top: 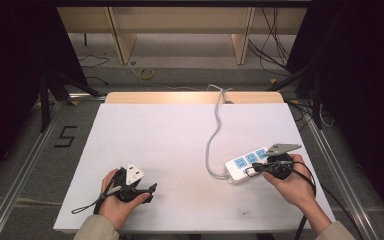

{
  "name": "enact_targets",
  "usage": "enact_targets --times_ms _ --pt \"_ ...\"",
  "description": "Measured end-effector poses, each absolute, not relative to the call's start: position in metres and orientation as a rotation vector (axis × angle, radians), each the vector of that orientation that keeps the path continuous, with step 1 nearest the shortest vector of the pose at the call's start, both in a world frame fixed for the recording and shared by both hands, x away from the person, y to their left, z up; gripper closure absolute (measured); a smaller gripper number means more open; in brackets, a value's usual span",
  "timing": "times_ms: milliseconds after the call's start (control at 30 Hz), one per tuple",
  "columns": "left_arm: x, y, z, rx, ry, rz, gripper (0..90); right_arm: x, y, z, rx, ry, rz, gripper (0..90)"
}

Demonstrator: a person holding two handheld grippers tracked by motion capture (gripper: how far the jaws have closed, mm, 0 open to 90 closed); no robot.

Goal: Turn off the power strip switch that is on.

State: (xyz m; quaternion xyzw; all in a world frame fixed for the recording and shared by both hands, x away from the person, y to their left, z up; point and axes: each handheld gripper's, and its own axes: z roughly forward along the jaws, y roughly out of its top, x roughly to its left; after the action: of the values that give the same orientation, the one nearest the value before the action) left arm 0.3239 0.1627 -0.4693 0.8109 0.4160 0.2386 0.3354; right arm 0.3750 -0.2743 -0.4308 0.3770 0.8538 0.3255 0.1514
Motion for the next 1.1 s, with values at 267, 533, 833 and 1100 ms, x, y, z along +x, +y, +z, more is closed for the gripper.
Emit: enact_targets --times_ms 267,533,833,1100 --pt "0.324 0.163 -0.469 2.117 1.084 0.621 21.2 0.377 -0.276 -0.430 1.095 2.444 0.926 90.0" --pt "0.324 0.163 -0.469 2.119 1.083 0.621 21.2 0.379 -0.279 -0.429 1.108 2.439 0.914 90.0" --pt "0.324 0.163 -0.469 2.119 1.083 0.621 21.2 0.382 -0.281 -0.427 1.128 2.430 0.897 90.0" --pt "0.324 0.163 -0.469 2.118 1.084 0.621 21.2 0.386 -0.282 -0.427 1.129 2.427 0.873 90.0"
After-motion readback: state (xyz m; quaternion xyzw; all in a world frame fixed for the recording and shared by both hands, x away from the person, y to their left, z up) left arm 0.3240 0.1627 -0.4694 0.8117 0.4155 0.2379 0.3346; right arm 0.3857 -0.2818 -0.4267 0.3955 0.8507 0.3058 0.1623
